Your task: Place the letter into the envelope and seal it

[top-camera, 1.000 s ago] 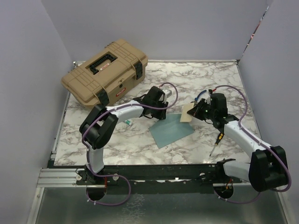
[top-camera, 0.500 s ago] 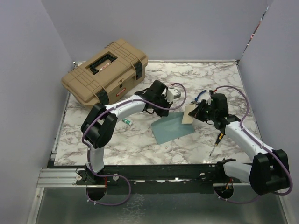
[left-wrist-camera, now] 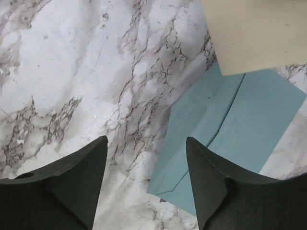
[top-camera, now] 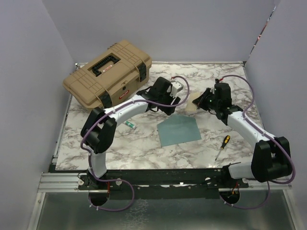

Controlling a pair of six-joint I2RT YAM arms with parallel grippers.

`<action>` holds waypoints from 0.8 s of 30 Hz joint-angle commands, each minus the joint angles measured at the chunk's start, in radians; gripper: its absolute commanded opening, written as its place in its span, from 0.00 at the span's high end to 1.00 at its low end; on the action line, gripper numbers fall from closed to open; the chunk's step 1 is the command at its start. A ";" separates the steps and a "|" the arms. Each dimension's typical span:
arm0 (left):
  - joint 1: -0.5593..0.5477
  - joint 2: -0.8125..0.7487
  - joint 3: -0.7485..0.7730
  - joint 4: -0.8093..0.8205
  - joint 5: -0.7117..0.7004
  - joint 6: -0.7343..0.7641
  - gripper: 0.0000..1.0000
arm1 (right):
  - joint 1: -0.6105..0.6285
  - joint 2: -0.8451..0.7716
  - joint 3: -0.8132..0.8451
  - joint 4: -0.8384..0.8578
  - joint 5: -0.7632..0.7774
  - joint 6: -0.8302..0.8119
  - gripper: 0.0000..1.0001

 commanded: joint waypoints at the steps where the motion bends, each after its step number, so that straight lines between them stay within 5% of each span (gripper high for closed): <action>1: -0.026 -0.129 -0.121 0.139 0.019 -0.256 0.36 | 0.004 0.085 0.033 0.056 0.066 -0.033 0.99; 13: -0.293 -0.310 -0.572 0.368 0.089 -0.492 0.43 | 0.004 0.253 0.109 0.062 0.083 -0.117 0.99; 24: -0.337 -0.210 -0.620 0.370 -0.042 -0.522 0.48 | 0.003 0.288 0.066 0.050 0.057 -0.112 0.99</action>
